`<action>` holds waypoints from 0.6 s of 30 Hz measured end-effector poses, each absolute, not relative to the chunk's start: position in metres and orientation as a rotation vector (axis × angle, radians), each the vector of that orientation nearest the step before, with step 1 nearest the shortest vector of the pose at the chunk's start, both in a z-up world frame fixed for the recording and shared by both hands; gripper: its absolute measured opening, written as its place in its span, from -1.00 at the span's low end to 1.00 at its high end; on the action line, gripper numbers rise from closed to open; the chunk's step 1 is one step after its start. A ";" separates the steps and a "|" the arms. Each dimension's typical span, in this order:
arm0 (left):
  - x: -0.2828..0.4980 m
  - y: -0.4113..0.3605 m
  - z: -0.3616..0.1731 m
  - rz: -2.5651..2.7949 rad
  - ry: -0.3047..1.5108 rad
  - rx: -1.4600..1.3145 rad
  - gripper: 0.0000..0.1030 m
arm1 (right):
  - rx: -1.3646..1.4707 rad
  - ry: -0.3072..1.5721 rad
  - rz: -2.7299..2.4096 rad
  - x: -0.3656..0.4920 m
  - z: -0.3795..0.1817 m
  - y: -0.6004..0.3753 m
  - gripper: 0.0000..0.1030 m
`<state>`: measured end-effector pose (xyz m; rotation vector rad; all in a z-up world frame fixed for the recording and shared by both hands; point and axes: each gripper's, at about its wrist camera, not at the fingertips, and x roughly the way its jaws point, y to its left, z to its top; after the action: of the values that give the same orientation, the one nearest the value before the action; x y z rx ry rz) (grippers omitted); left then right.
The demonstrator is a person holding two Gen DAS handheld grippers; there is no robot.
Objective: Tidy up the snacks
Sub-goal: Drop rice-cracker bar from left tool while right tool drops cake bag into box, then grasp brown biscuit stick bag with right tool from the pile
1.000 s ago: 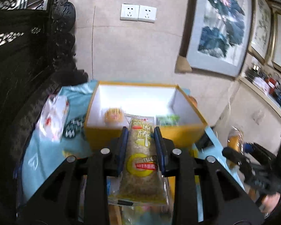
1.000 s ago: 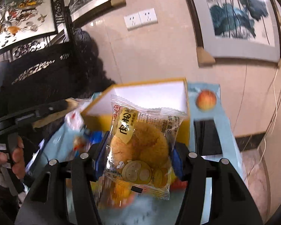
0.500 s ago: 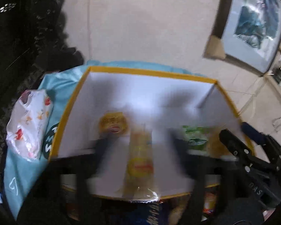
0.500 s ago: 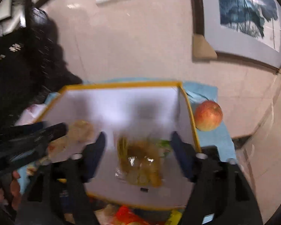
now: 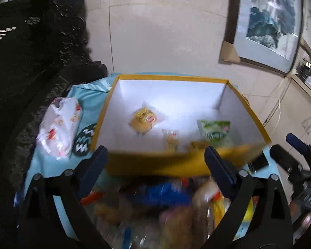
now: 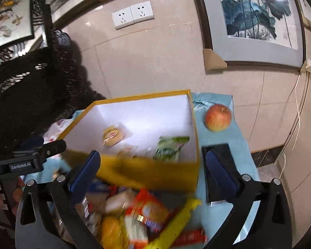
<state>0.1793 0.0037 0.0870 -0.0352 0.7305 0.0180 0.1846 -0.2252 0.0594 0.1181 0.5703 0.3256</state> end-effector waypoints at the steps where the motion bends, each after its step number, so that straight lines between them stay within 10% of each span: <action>1: 0.166 0.005 0.087 0.019 0.724 -0.020 0.91 | 0.140 0.575 0.338 0.172 0.057 -0.231 0.97; 18: 0.042 0.063 -0.017 0.129 0.874 -0.042 0.94 | 0.278 0.812 0.414 0.085 -0.027 -0.236 0.97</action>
<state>0.0420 0.0627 -0.0169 -0.0421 0.8743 0.1287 0.0855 -0.2358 -0.0275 0.2785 0.8117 0.4144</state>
